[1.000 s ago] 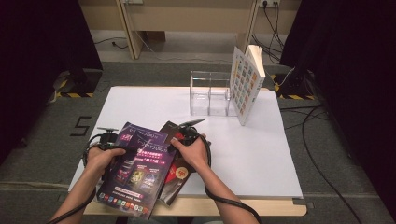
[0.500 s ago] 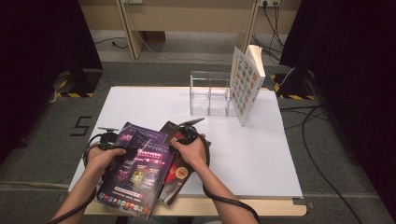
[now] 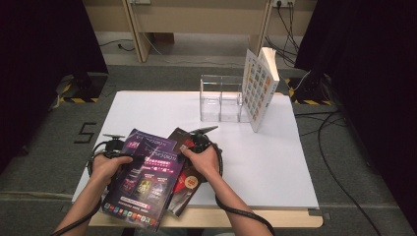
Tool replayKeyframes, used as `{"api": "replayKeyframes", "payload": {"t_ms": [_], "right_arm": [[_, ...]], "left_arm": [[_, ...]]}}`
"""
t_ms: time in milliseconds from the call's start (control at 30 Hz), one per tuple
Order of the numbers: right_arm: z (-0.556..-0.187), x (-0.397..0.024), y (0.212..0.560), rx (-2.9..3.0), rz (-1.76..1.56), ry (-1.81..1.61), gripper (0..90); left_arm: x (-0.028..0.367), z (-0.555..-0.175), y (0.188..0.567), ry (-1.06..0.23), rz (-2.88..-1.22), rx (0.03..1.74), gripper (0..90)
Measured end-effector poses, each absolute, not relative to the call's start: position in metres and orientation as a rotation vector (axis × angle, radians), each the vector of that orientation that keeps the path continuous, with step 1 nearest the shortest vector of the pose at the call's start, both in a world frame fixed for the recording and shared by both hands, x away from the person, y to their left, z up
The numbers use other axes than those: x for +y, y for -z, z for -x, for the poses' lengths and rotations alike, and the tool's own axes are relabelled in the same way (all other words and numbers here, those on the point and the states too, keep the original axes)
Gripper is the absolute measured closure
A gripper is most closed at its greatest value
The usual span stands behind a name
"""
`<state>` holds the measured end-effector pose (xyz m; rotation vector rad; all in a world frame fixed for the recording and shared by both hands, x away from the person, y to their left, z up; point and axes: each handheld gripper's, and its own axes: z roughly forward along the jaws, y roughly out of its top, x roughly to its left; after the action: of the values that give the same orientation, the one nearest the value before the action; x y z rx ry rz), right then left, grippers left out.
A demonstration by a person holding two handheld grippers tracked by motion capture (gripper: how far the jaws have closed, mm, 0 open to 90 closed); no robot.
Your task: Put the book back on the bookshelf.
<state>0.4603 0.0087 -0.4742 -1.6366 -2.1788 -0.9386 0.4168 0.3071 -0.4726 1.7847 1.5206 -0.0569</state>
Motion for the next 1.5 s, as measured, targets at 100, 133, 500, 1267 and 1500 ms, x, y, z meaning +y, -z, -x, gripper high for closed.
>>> {"api": "replayKeyframes", "payload": {"t_ms": [100,133,500,1267,1500], "right_arm": [[-0.461,0.01,0.473,-2.171,1.641,0.925,61.3],[-0.462,0.01,0.474,-2.181,1.632,0.928,61.5],[-0.463,0.011,0.475,-2.119,1.647,0.918,72.8],[-0.457,0.007,0.452,-1.926,1.586,1.165,83.9],[-0.454,0.002,0.436,-1.943,1.556,1.279,84.5]], "left_arm": [[0.306,-0.417,0.472,0.051,-1.79,1.52,81.3],[0.306,-0.417,0.472,0.05,-1.791,1.519,81.3],[0.308,-0.418,0.472,0.049,-1.792,1.52,78.8],[0.333,-0.398,0.447,-0.139,-1.679,1.489,38.5],[0.336,-0.397,0.445,-0.148,-1.648,1.477,37.8]]}}
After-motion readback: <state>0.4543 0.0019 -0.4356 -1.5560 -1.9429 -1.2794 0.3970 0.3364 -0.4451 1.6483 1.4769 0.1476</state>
